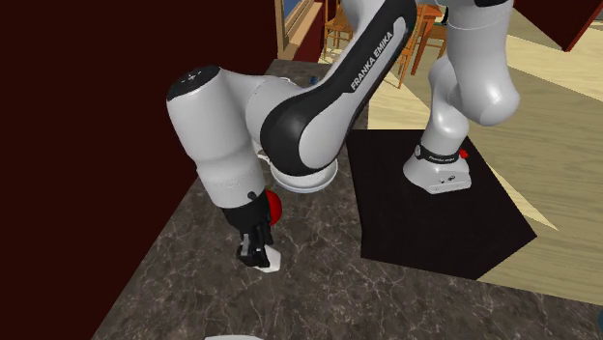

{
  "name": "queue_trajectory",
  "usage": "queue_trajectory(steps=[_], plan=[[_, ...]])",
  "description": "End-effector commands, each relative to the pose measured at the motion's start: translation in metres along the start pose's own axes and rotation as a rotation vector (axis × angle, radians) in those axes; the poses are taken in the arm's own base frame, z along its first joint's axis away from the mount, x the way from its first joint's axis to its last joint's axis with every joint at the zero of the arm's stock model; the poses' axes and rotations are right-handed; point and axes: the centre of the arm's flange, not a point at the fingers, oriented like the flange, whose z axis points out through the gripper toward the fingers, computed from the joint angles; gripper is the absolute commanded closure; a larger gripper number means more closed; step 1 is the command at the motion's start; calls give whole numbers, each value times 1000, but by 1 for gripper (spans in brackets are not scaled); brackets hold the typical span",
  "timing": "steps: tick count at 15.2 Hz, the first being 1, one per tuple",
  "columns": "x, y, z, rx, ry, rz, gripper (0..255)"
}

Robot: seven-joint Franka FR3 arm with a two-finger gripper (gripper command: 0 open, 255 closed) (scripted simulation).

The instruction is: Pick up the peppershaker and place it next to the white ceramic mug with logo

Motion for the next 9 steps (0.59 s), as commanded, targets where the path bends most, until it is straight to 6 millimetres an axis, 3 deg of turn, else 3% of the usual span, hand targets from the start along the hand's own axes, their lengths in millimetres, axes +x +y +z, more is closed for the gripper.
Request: queue_trajectory(steps=[1, 9], plan=[[7, 21, -6, 0, 0, -1, 255], [36, 120, -27, 0, 0, -1, 255]])
